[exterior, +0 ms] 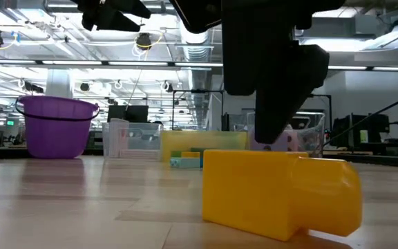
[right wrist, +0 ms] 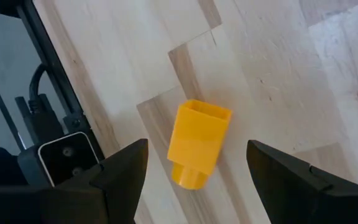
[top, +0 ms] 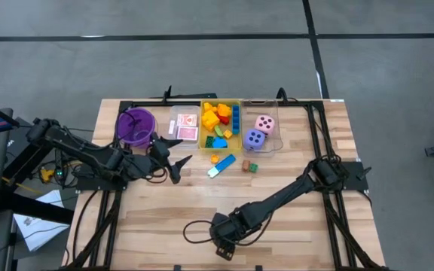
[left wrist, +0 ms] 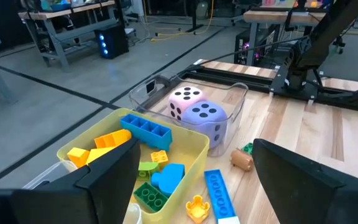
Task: Pick & Place Toys
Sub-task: Put the yellow gamepiece into the yellow bin
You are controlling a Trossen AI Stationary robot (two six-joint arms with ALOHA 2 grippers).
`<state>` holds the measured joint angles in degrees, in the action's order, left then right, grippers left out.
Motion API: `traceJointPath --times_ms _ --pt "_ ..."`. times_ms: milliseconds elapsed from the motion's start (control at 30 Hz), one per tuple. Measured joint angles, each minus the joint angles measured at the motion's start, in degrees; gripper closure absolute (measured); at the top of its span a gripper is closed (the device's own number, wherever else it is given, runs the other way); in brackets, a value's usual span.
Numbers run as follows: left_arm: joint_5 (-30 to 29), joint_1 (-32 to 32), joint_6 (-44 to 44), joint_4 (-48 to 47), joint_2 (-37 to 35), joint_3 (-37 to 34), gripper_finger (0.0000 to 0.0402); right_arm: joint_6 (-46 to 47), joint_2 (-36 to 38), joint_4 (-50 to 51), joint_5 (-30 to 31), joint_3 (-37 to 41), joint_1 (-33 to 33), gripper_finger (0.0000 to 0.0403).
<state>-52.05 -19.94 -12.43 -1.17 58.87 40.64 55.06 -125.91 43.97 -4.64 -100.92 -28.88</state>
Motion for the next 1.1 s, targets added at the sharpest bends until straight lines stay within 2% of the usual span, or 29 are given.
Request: traceJointPath --times_ms 367,700,1100 --pt "0.02 0.00 0.07 -0.46 0.00 0.00 0.0097 2.42 -3.14 -0.83 -1.79 0.12 0.02 0.0137" --pt "0.04 0.00 0.11 -0.51 0.00 0.00 0.0097 2.98 -4.56 3.30 -1.09 -0.04 0.02 0.0137" --pt "0.10 0.00 -0.04 -0.51 0.00 0.00 0.0097 1.42 -4.81 3.79 0.69 -0.09 0.11 0.0141"
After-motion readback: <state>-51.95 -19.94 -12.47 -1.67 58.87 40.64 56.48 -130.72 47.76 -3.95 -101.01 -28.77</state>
